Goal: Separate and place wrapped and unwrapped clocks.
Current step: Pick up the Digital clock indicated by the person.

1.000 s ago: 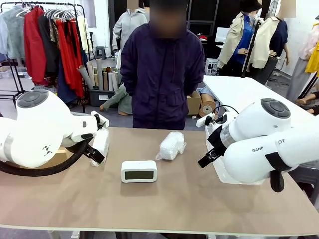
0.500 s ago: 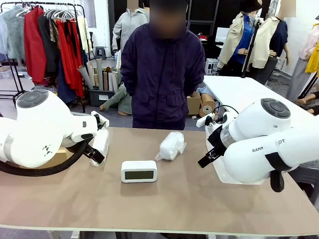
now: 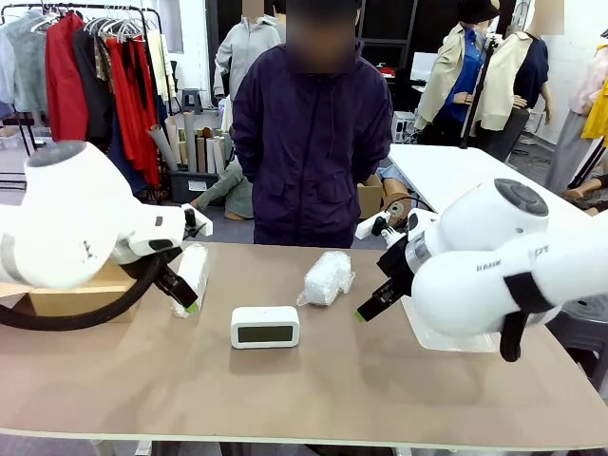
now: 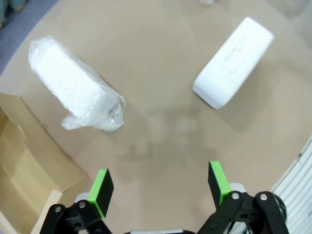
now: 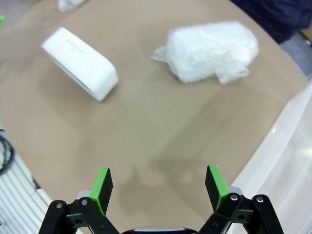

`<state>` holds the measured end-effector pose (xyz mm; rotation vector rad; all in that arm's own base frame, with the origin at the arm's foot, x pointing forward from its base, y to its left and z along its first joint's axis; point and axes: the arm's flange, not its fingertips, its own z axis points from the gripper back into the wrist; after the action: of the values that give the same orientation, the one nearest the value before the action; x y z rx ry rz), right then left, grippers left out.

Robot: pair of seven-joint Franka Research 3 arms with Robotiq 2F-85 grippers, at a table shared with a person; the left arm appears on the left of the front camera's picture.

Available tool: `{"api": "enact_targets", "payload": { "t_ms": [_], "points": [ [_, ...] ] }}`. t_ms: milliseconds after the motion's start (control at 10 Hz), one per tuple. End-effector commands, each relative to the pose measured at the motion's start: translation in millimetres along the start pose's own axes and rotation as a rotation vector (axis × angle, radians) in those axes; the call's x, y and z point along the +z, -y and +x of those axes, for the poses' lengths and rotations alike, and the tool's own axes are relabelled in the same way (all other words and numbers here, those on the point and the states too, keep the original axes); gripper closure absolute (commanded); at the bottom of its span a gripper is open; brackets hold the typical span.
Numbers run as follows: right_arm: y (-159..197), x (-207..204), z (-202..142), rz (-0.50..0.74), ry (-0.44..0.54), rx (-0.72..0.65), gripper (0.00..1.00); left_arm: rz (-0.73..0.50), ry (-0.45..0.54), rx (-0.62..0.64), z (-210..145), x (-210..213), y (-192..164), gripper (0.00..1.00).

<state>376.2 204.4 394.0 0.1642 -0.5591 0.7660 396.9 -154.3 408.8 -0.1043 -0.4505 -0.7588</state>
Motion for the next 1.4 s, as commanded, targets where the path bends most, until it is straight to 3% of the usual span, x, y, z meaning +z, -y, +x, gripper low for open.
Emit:
{"api": "enact_targets", "payload": {
  "t_ms": [0,400,700,800,1200,1300],
  "points": [
    [38,21,5,0.098,0.013,0.054,0.0,-0.098,0.035,-0.048,1,23,-31,0.0],
    [85,47,17,0.233,0.117,0.146,0.0,-0.229,0.255,-0.23,16,44,-64,0.0],
    [109,42,20,0.244,0.167,0.133,0.0,-0.215,0.282,-0.267,27,47,-76,0.0],
    [90,62,15,0.216,0.137,0.148,0.0,-0.18,0.259,-0.252,21,59,-65,0.0],
    [93,59,16,0.206,0.125,0.151,0.0,-0.171,0.25,-0.262,23,57,-67,0.0],
    [102,60,27,0.261,0.141,0.256,0.0,-0.239,0.272,-0.362,24,64,-80,0.0]
  ]
}}
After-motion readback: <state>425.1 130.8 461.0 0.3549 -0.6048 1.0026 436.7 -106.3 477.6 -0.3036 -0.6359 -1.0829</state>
